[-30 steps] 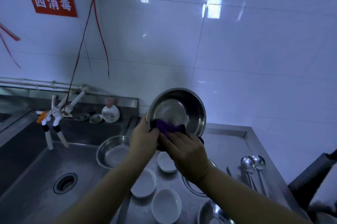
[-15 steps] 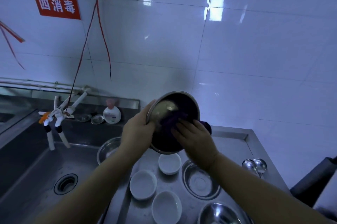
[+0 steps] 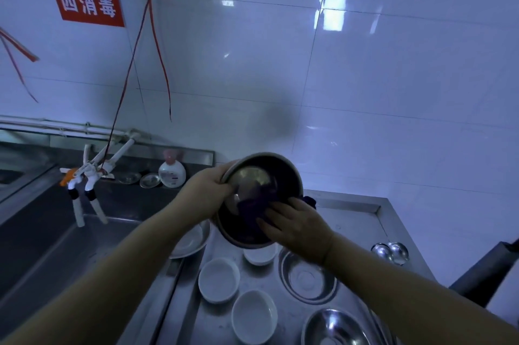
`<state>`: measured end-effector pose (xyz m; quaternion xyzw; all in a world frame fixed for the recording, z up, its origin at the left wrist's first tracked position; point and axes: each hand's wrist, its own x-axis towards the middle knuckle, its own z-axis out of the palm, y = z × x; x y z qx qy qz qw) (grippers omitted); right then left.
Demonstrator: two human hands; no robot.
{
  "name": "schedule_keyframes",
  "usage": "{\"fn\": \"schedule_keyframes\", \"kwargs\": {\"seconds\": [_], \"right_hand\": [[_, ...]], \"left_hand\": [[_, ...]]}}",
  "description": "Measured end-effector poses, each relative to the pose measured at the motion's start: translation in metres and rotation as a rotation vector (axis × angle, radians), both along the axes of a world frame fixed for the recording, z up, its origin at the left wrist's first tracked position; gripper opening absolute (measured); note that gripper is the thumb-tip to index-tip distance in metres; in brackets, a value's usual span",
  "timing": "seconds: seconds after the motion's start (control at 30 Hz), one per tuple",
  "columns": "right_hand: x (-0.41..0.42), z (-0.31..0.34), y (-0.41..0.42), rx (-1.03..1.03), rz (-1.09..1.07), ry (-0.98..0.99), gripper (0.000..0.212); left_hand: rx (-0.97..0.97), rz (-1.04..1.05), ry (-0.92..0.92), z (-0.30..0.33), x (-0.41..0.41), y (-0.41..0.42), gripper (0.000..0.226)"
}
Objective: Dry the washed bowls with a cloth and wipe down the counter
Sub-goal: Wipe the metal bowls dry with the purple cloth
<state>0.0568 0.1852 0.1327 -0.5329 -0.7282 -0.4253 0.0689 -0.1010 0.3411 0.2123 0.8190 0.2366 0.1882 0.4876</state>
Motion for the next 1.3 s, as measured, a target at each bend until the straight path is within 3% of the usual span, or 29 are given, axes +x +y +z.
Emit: {"fn": "schedule_keyframes", "kwargs": {"seconds": [0.1, 0.27, 0.37, 0.47, 0.57, 0.67, 0.73, 0.83, 0.93, 1.0, 1.17, 1.3], "right_hand": [[-0.003, 0.006, 0.007, 0.072, -0.046, 0.066, 0.017], [-0.036, -0.004, 0.017, 0.188, -0.101, 0.285, 0.019], [-0.046, -0.014, 0.014, 0.159, -0.089, 0.307, 0.019], [-0.037, -0.016, 0.006, 0.071, -0.028, 0.262, 0.02], [-0.009, -0.001, -0.007, -0.02, 0.055, 0.055, 0.021], [0.01, 0.014, -0.016, -0.054, 0.086, -0.09, 0.019], [0.008, 0.015, -0.015, -0.016, 0.08, -0.054, 0.018], [-0.008, 0.01, -0.008, 0.065, 0.013, 0.05, 0.016], [-0.028, 0.004, 0.0, 0.141, -0.09, 0.193, 0.015], [-0.04, -0.002, 0.002, 0.162, -0.123, 0.246, 0.016], [-0.045, -0.015, -0.004, 0.176, -0.104, 0.239, 0.015], [-0.021, -0.012, -0.015, 0.062, -0.033, 0.092, 0.02]], "left_hand": [[-0.07, 0.233, -0.159, -0.012, 0.005, -0.016, 0.045], [-0.39, 0.387, -0.329, -0.052, 0.01, -0.056, 0.069], [-0.455, 0.383, -0.322, -0.06, 0.006, -0.052, 0.067], [-0.376, 0.31, -0.276, -0.057, 0.002, -0.042, 0.065], [-0.278, 0.154, -0.252, -0.047, -0.004, -0.03, 0.07], [-0.18, -0.043, -0.11, -0.028, -0.005, -0.017, 0.073], [-0.197, -0.007, -0.112, -0.018, -0.002, -0.014, 0.066], [-0.114, 0.257, -0.227, -0.025, 0.002, -0.031, 0.052], [-0.127, 0.343, -0.324, -0.049, 0.003, -0.059, 0.06], [-0.128, 0.389, -0.348, -0.059, 0.005, -0.063, 0.054], [-0.053, 0.267, -0.323, -0.053, 0.0, -0.055, 0.07], [0.062, 0.114, -0.209, -0.04, -0.007, -0.038, 0.066]]}}
